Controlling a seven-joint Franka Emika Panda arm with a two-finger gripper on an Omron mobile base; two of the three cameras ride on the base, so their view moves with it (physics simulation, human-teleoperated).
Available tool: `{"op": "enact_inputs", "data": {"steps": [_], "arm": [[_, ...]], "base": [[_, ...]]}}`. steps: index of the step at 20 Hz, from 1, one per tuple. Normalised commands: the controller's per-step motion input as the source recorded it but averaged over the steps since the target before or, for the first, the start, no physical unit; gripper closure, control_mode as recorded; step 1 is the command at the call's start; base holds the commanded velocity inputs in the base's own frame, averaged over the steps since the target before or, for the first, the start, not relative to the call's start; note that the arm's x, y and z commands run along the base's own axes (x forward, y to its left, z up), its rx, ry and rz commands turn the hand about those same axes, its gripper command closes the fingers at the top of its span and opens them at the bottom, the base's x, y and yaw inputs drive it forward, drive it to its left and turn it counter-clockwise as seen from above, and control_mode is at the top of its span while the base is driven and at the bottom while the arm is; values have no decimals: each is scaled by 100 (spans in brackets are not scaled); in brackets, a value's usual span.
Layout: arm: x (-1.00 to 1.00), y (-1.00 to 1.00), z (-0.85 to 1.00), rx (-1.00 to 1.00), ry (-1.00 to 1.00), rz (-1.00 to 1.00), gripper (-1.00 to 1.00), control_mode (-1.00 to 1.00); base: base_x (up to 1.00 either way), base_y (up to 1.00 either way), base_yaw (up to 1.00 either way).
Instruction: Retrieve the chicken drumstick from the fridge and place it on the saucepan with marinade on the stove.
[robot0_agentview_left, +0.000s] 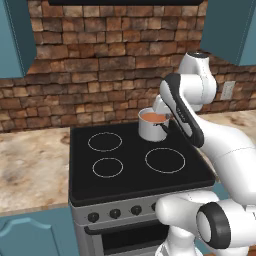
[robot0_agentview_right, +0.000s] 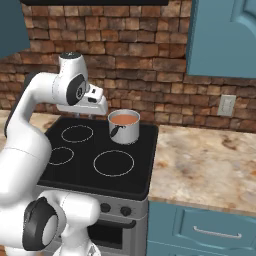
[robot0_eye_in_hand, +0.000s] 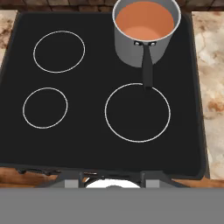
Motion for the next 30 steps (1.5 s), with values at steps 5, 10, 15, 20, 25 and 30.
{"op": "enact_inputs", "data": {"steps": [5, 10, 15, 20, 25, 30], "arm": [[-8, 0, 0, 0, -3, 0, -100, -100], [0, 0, 0, 0, 0, 0, -100, -100], [-19, 0, 0, 0, -3, 0, -100, 100], [0, 0, 0, 0, 0, 0, -100, 100], [0, 0, 0, 0, 0, 0, -100, 100], [0, 0, 0, 0, 0, 0, -100, 100]], "base": [[0, 0, 0], [0, 0, 0], [-17, 0, 1], [-99, 11, 22], [-61, 17, 55], [0, 0, 95]]}}
